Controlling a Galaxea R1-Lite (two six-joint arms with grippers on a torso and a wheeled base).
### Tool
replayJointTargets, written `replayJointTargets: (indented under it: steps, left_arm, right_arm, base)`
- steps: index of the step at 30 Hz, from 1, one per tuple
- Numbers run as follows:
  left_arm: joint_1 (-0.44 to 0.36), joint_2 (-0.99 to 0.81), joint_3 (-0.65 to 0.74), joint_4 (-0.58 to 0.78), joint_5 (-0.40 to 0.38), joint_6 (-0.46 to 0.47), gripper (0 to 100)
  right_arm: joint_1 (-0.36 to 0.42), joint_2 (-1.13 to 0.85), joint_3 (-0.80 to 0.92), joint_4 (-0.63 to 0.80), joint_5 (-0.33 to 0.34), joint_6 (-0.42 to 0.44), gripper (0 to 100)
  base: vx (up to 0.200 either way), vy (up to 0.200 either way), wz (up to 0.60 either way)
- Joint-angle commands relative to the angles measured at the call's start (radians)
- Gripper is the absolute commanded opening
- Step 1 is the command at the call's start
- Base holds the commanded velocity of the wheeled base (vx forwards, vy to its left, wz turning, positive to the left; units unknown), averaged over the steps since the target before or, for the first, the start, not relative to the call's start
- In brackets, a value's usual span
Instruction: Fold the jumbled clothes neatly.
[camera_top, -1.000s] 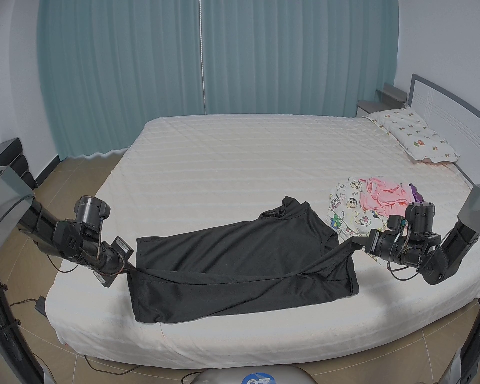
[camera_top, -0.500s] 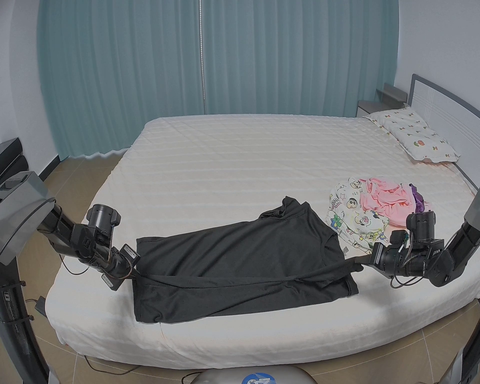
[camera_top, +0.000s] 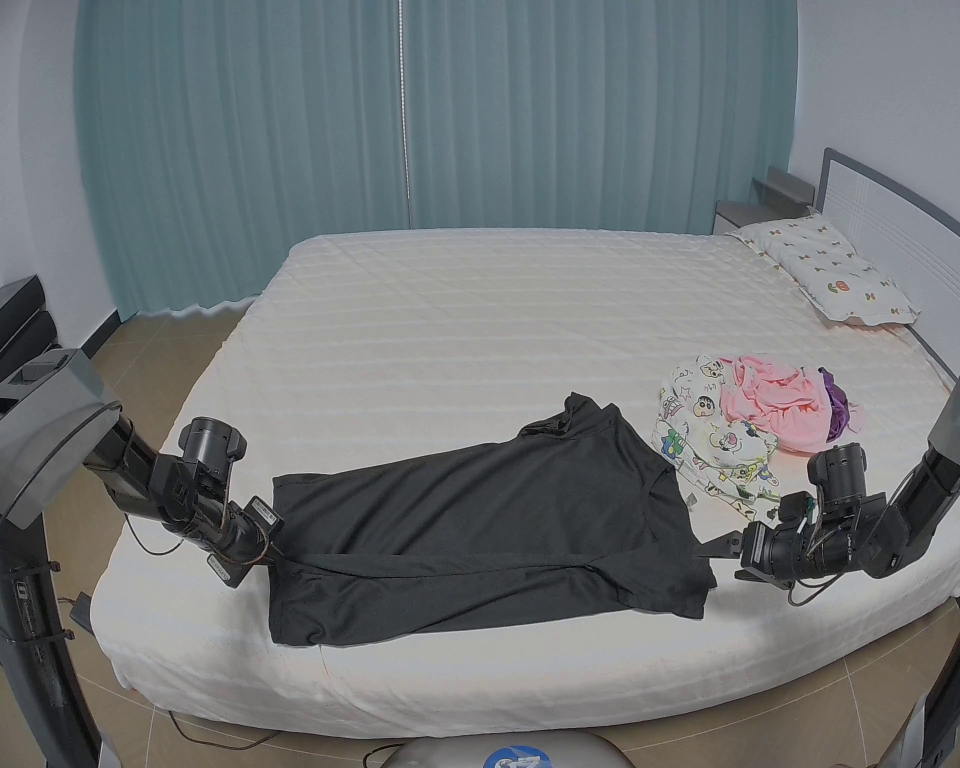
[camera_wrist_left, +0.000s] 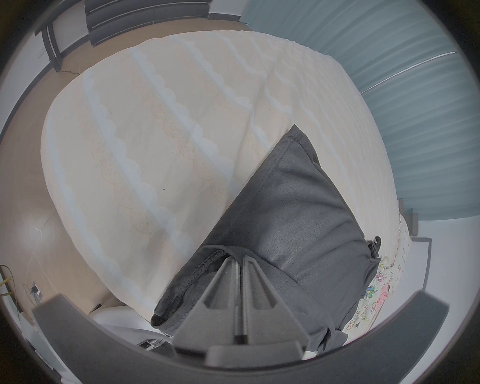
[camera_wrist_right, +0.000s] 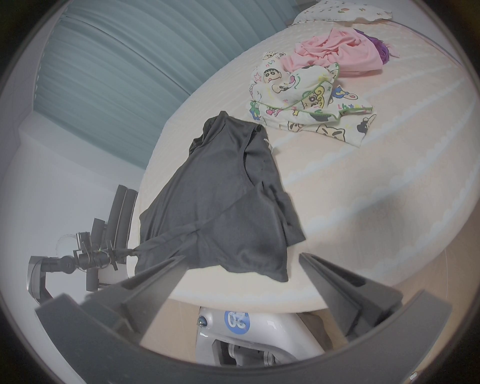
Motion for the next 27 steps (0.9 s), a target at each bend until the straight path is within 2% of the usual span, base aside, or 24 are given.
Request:
replayJointTargets:
  steps: [1, 3, 6, 14, 20, 21, 27]
  left_arm:
    - [0.000, 0.001, -0.001, 0.000, -0.001, -0.002, 0]
    - [0.000, 0.000, 0.001, 0.000, -0.001, 0.000, 0]
    - [0.000, 0.000, 0.002, 0.000, -0.001, -0.002, 0]
    - [0.000, 0.000, 0.002, 0.000, -0.001, -0.002, 0]
    - [0.000, 0.000, 0.004, 0.000, -0.001, -0.002, 0]
    - [0.000, 0.000, 0.004, 0.000, -0.001, -0.002, 0]
    - [0.000, 0.000, 0.004, 0.000, -0.001, -0.003, 0]
  right_arm:
    - [-0.010, 0.044, -0.053, -0.002, 0.005, 0.021, 100]
    - [-0.001, 0.095, -0.101, -0.003, 0.004, 0.064, 100]
    - [0.001, 0.153, -0.154, -0.003, 0.004, 0.083, 100]
    - [0.018, 0.258, -0.251, -0.011, 0.004, 0.085, 100]
    - [0.024, 0.273, -0.263, -0.026, 0.004, 0.088, 100]
    - [0.024, 0.278, -0.266, -0.040, 0.004, 0.088, 0]
    - [0.019, 0.284, -0.257, -0.097, -0.002, 0.093, 0]
  base:
    - [0.000, 0.000, 0.00]
    - [0.000, 0.000, 0.00]
    - [0.000, 0.000, 0.00]
    - [0.000, 0.000, 0.00]
    - [0.000, 0.000, 0.00]
    - [0.000, 0.000, 0.00]
    - [0.000, 0.000, 0.00]
